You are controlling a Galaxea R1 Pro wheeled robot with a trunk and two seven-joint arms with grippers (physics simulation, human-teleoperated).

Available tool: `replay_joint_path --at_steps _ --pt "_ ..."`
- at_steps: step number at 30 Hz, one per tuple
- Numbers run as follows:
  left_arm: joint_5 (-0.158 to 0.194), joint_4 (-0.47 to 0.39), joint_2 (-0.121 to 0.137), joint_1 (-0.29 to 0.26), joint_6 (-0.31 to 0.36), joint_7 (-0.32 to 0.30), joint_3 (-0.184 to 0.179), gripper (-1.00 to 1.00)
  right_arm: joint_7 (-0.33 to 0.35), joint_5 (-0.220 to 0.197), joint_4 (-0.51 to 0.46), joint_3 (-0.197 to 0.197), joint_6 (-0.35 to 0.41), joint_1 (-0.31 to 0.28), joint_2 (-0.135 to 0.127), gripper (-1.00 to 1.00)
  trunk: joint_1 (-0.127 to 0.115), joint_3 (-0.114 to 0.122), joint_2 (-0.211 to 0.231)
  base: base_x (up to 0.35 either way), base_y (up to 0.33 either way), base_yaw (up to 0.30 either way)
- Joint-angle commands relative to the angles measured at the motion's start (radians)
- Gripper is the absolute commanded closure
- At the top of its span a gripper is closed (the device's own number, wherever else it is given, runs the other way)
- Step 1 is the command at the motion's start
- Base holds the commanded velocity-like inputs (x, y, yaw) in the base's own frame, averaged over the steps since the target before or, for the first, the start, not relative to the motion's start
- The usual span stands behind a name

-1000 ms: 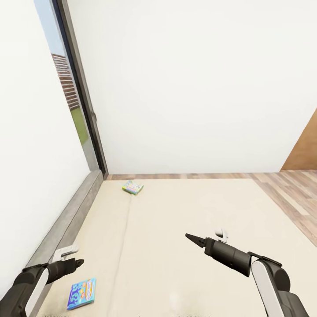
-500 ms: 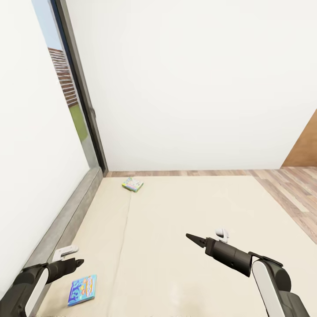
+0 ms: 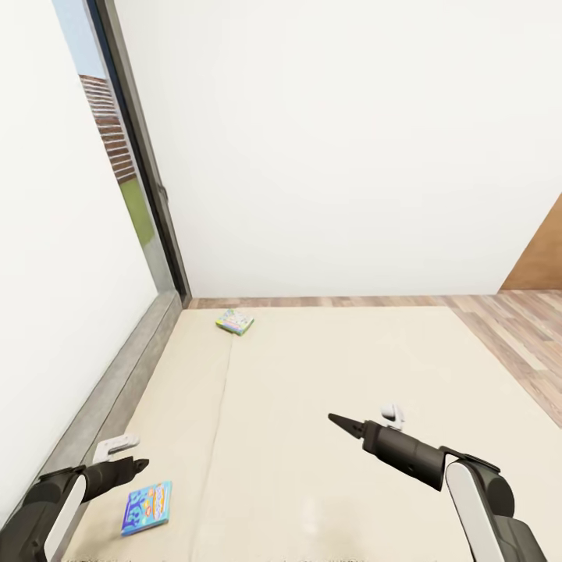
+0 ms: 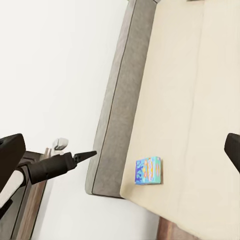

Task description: Put all the toys in the child's room - the three board games (two on the bed and one on the table), the two jigsaw puzzles on the table, and the tennis ball on the table - inside the toy box on the table in the child's room.

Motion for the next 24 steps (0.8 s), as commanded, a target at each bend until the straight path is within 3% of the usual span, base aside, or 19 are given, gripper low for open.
replay_joint_path --at_steps 1,7,12,24 --pt "0.005 -0.006 0.000 -0.001 0.007 -0.003 0.002 -1.00 0.006 0.000 0.000 -0.003 0.006 -0.001 -0.002 -1.00 0.001 -0.004 -0.002 0.000 0.000 0.000" --pt "0.003 -0.013 0.001 -0.003 0.007 -0.002 0.002 -1.00 0.008 -0.003 0.000 -0.003 0.008 -0.001 -0.004 -1.00 0.001 -0.013 -0.002 0.000 0.000 0.000" --pt "0.000 -0.010 0.004 -0.043 0.003 -0.001 0.002 -1.00 0.008 -0.004 -0.001 -0.003 0.009 -0.001 -0.005 -1.00 0.001 -0.022 -0.002 0.000 0.000 0.000" --pt "0.001 -0.001 0.002 -0.070 -0.057 -0.002 0.002 -1.00 0.008 -0.003 -0.002 -0.001 0.009 -0.001 -0.003 -1.00 0.001 -0.041 -0.002 0.000 0.000 0.000"
